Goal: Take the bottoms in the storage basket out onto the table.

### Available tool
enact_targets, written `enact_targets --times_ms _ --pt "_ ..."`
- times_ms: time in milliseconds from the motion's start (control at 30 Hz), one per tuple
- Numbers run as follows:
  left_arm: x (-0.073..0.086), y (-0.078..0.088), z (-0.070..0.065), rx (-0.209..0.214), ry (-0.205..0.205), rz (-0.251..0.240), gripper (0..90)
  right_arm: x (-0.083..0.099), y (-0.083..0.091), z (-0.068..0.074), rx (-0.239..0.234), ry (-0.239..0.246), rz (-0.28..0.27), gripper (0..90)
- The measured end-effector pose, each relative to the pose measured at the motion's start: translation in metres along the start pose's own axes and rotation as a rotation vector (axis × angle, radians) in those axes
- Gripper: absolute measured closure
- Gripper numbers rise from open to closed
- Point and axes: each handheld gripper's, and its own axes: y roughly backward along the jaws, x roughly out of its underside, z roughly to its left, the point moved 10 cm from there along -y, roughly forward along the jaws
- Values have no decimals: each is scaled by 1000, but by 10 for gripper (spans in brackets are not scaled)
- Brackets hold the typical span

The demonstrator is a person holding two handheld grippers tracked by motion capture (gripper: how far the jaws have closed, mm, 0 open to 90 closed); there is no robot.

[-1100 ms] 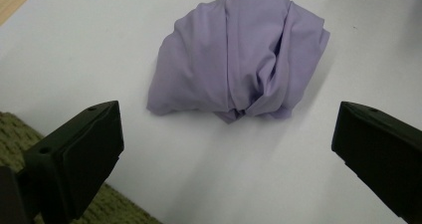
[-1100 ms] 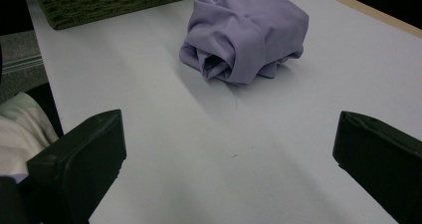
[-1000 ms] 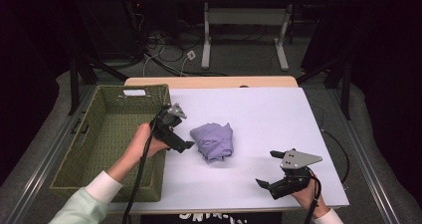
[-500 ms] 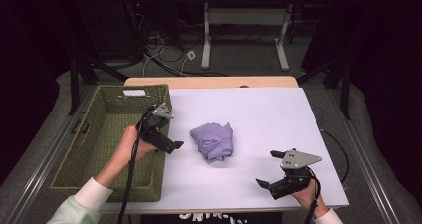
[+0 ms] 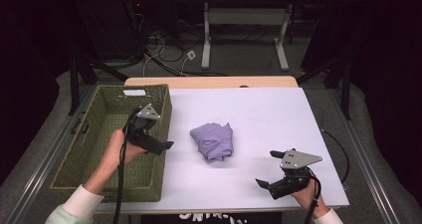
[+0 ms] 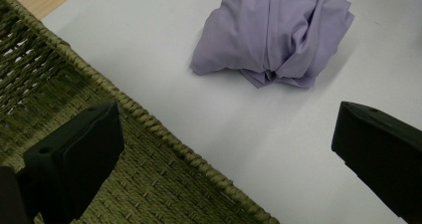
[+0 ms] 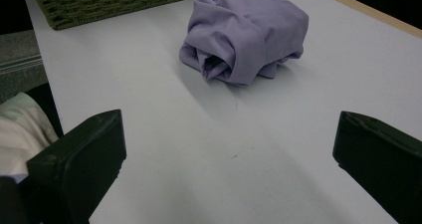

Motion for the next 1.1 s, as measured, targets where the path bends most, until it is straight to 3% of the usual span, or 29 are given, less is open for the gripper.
enact_targets --times_ms 733,1100 --pt "30 23 2 -35 54 -40 0 1 -1 0 0 -3 5 0" --pt "41 34 -2 -49 59 -68 0 1 -1 0 0 -5 6 0"
